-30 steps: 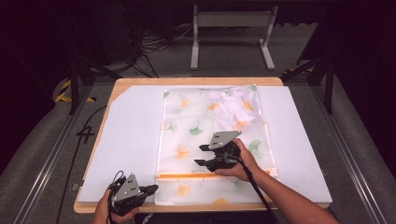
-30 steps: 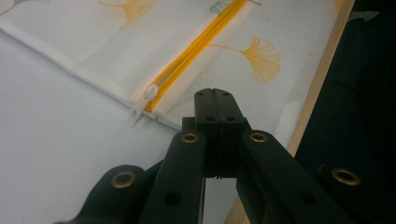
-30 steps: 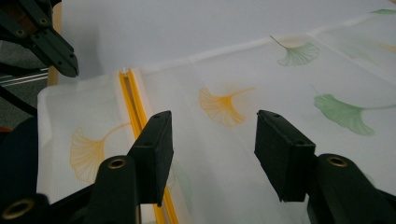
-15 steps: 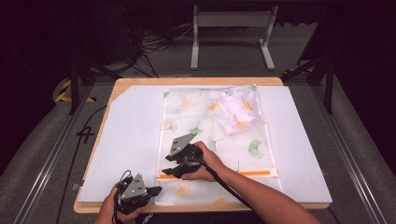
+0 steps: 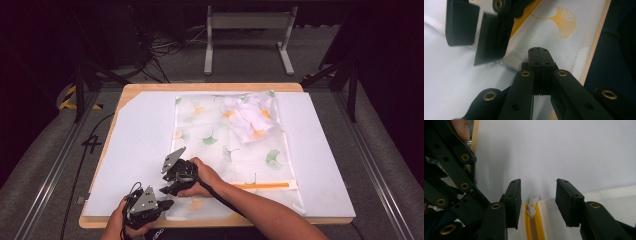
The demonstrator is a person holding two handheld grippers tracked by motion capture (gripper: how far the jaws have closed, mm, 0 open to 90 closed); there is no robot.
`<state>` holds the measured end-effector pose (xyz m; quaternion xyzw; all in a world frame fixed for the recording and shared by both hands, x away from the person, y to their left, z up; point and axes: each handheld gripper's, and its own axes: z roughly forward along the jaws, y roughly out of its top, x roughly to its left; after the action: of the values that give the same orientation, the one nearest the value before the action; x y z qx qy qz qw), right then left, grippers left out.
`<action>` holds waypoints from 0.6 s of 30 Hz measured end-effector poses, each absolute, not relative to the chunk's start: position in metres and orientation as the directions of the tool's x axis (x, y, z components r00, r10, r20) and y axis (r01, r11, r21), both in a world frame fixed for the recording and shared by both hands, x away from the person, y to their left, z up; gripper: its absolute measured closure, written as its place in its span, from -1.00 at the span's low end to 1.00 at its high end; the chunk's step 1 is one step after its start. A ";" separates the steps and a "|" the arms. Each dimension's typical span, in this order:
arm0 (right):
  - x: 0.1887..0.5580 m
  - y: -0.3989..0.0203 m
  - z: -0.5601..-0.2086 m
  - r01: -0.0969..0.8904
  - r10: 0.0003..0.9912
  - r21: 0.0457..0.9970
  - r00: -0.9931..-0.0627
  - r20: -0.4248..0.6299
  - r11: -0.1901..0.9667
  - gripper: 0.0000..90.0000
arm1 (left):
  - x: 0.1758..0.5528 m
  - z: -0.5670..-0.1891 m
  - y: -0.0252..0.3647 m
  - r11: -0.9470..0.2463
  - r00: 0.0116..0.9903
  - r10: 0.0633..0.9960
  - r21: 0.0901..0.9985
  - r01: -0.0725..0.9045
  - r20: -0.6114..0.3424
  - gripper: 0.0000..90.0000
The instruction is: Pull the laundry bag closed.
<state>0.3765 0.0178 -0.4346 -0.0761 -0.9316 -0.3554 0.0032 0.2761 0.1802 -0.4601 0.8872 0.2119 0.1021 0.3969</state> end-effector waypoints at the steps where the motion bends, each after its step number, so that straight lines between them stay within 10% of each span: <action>1: 0.376 0.020 -0.437 0.135 0.139 0.652 -0.989 0.047 0.746 0.30 | 0.277 -0.460 0.180 -0.592 0.891 0.455 0.749 0.298 0.005 1.00; 9: 0.374 0.022 -0.439 0.116 0.135 0.665 -0.991 0.023 0.738 0.83 | 0.279 -0.462 0.182 -0.577 0.893 0.450 0.757 0.308 -0.020 1.00; 18: 0.373 0.010 -0.436 0.144 0.148 0.701 -0.987 0.056 0.698 0.94 | 0.280 -0.462 0.182 -0.578 0.894 0.448 0.755 0.310 -0.024 1.00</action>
<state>0.3726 0.0102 -0.4364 -0.0792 -0.9215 -0.3803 -0.0023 0.2798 0.1822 -0.4617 0.8841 0.2141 0.0850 0.4065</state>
